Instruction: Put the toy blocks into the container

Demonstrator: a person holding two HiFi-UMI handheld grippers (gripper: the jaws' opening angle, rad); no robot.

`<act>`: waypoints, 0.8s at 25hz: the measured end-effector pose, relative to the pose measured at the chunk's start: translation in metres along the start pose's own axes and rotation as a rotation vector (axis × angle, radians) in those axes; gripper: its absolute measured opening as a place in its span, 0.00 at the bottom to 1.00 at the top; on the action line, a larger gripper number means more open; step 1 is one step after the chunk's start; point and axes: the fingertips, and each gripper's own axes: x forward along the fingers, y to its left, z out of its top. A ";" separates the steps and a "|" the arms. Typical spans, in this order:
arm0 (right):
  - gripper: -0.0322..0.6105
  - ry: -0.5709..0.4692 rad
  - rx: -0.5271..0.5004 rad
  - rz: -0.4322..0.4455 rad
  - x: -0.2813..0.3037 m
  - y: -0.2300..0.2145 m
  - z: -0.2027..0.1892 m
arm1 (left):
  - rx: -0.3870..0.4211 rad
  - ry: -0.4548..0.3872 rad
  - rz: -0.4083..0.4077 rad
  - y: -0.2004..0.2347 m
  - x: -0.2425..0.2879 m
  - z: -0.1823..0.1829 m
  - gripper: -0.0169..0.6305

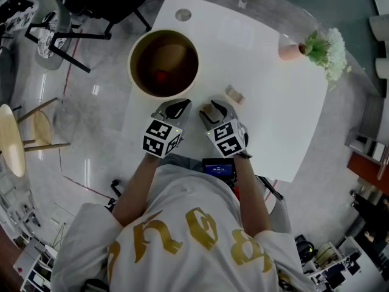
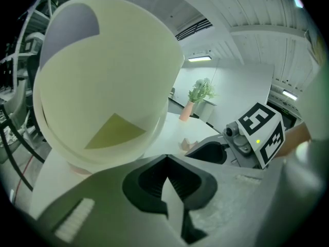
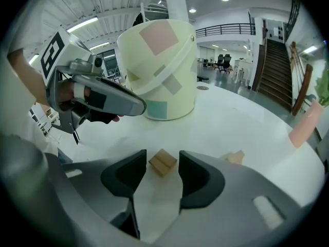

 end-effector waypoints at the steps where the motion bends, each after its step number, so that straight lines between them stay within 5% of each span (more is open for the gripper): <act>1: 0.38 0.003 -0.005 0.001 0.001 0.001 -0.001 | -0.001 0.000 0.000 0.000 0.000 0.000 0.03; 20: 0.36 0.023 -0.011 -0.035 0.007 0.001 -0.008 | 0.005 0.005 -0.004 0.000 -0.004 -0.005 0.03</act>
